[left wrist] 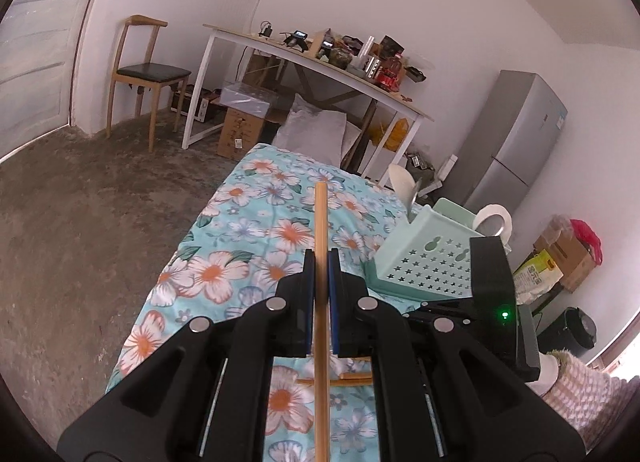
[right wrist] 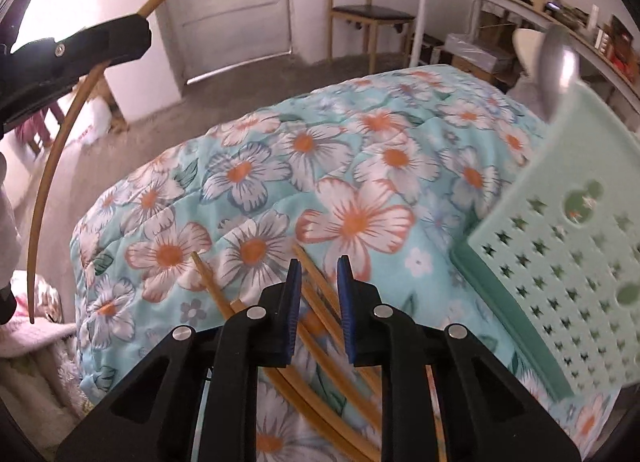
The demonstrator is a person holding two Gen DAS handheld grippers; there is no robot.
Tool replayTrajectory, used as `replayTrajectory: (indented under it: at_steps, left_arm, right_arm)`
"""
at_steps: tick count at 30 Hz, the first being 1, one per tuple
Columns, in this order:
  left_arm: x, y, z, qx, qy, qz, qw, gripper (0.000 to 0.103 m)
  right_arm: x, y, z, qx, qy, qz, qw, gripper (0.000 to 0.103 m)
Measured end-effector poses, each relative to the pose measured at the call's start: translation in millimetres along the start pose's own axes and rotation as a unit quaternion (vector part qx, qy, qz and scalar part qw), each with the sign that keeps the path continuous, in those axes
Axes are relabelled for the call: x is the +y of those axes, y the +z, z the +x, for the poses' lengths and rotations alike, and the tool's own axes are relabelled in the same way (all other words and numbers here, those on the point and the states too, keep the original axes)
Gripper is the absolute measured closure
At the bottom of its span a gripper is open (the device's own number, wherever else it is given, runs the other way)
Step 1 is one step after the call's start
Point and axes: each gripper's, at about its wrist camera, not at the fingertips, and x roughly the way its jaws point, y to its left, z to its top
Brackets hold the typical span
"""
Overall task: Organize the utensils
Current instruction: 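Grasp a wooden chopstick with the right gripper while the left lifts its chopstick, then lower the right gripper's chopstick into the caddy and open the gripper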
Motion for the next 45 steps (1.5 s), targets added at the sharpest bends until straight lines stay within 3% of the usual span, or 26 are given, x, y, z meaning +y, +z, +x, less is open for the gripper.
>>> replayTrajectory:
  at_steps: [7,13,16,23,28,31,40,45]
  left_arm:
    - [8.1,-1.1,0.9,0.002,-0.002,-0.008,1.0000,0.097]
    - [11.3,-2.8,1.3,0.001,0.000,-0.010,1.0000,0.097]
    - [11.7,-2.9,0.9,0.001,0.000,-0.010,1.0000,0.097]
    - [5.6,-3.8,0.2,-0.003,-0.004,-0.004,1.0000,0.097]
    - [-2.9,-3.6,0.3,-0.003,-0.009,0.003,1.0000,0.097]
    - [-8.8,-4.9,1.7,-0.005,-0.012,0.005,0.9999,0.097]
    - [-23.4,-4.9,2.3,-0.004,-0.021,0.020,0.9996,0.097]
    - [-31.6,-4.0,3.8,-0.003,-0.024,0.030,0.9993,0.097]
  right_arm:
    - [5.8,9.5,23.8,0.032,-0.003,-0.019,0.999,0.093]
    - [5.5,13.0,25.6,0.020,-0.006,-0.023,1.000,0.095]
    - [-0.3,16.0,16.9,0.001,-0.017,-0.013,1.000,0.098]
    - [-24.5,12.6,-58.4,-0.090,-0.061,0.033,0.994,0.098]
    - [-43.9,-7.7,-125.1,-0.165,-0.100,0.084,0.978,0.098]
    - [-55.2,-32.4,-162.7,-0.209,-0.123,0.129,0.961,0.098]
    - [-56.4,-86.9,-210.6,-0.252,-0.165,0.189,0.935,0.098]
    - [-57.7,-106.6,-240.2,-0.302,-0.178,0.213,0.912,0.098]
